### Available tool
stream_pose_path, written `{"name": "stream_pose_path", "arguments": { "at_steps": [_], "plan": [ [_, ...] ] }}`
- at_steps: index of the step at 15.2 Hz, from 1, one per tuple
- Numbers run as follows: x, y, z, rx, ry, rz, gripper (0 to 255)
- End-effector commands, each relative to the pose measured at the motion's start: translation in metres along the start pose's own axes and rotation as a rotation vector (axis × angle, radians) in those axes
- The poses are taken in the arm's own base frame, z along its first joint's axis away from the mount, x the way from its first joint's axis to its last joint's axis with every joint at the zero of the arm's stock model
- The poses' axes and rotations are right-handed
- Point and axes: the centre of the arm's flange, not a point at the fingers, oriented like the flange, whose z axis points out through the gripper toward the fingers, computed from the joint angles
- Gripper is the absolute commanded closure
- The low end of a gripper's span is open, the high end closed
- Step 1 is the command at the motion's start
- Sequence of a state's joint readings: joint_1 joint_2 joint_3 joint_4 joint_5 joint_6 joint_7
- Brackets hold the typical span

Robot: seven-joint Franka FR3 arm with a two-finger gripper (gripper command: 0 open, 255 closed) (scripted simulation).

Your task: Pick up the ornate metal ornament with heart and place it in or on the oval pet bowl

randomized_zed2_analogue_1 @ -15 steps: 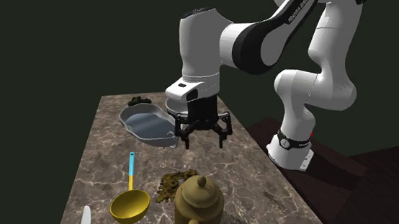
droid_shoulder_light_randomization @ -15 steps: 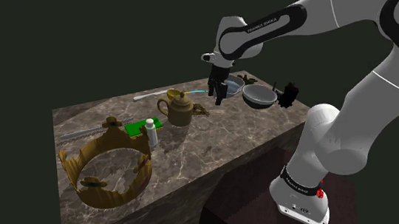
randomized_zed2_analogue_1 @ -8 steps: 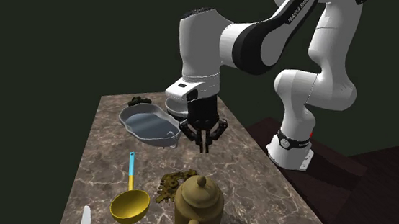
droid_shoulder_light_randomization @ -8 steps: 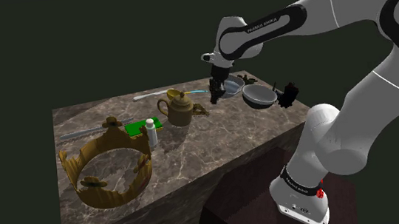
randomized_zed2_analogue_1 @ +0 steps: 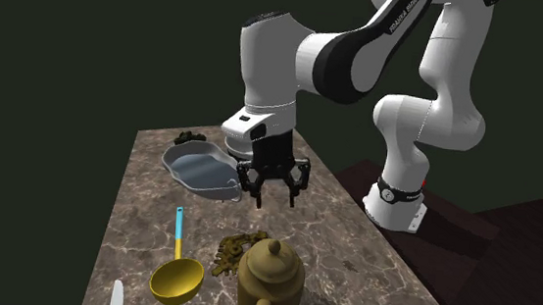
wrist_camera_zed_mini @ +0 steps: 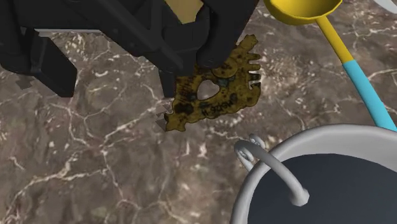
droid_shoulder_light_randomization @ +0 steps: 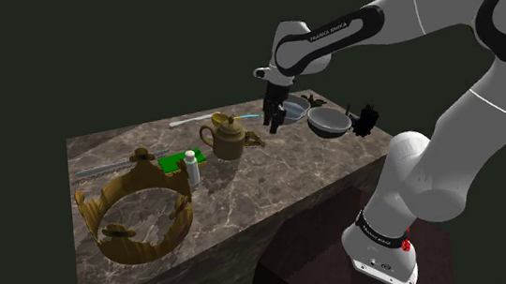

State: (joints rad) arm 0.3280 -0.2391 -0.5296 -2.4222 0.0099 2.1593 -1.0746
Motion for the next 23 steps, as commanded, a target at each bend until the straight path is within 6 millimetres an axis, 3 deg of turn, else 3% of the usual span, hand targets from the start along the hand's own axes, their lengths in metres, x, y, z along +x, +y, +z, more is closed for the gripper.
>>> {"name": "stream_pose_path", "arguments": {
  "at_steps": [1, 7, 15, 23],
  "plan": [
    [0.011, 0.018, 0.005, 0.004, -0.016, -0.012, 0],
    [0.057, 0.086, 0.029, 0.019, -0.075, -0.057, 0],
    [0.055, 0.087, 0.069, 0.019, -0.076, -0.058, 0],
    [0.055, 0.087, 0.069, 0.019, -0.076, -0.058, 0]
  ]
}}
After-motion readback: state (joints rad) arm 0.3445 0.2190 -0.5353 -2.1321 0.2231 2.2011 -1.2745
